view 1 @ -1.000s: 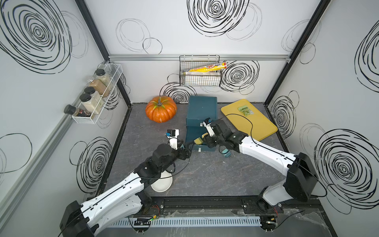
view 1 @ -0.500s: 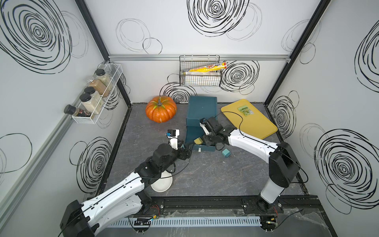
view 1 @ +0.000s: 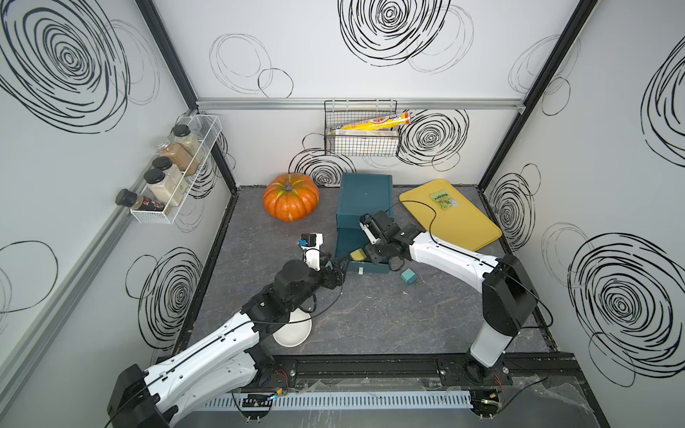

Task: Place the plugs into the drawer by color
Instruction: Place the plug in the drawer.

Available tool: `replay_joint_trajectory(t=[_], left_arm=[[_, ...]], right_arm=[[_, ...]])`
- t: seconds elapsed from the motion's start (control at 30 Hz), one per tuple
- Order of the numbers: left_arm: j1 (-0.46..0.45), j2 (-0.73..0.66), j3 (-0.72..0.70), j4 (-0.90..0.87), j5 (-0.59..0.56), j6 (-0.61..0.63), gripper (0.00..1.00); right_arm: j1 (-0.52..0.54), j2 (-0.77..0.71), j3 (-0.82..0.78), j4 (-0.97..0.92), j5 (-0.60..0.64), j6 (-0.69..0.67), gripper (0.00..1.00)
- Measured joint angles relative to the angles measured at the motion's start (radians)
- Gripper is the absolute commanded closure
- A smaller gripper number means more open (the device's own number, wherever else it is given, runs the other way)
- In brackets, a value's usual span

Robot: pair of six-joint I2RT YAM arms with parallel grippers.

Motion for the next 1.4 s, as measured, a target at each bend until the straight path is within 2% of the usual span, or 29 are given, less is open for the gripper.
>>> replay_joint_trajectory(t=[0.23, 0.4, 0.63, 0.7, 0.8, 1.07, 1.33, 1.4], left_arm=[[0.0, -0.001, 0.0, 0.0, 0.0, 0.0, 0.23], [0.0, -0.004, 0.0, 0.0, 0.0, 0.0, 0.23], [0.0, -0.019, 0.0, 0.0, -0.001, 0.0, 0.23], [0.0, -0.027, 0.0, 0.0, -0.001, 0.0, 0.23], [-0.002, -0.032, 0.0, 0.0, -0.001, 0.0, 0.23], [-0.005, -0.032, 0.0, 0.0, -0.001, 0.0, 0.22], [0.004, 0.031, 0.018, 0.002, -0.004, -0.019, 0.22], [0.021, 0.082, 0.067, -0.016, -0.005, -0.027, 0.16]], right_arm=[[0.0, 0.015, 0.02, -0.023, 0.009, -0.008, 0.6], [0.0, 0.022, 0.028, -0.027, 0.008, -0.019, 0.51], [0.002, 0.066, 0.079, -0.061, 0.003, -0.027, 0.49], [0.002, 0.071, 0.079, -0.057, 0.002, -0.027, 0.44], [0.002, 0.072, 0.084, -0.057, 0.003, -0.03, 0.43], [0.002, 0.075, 0.091, -0.057, 0.002, -0.028, 0.44], [-0.001, -0.04, 0.046, -0.044, -0.054, -0.019, 0.42], [-0.002, -0.095, 0.037, -0.033, -0.086, -0.019, 0.42]])
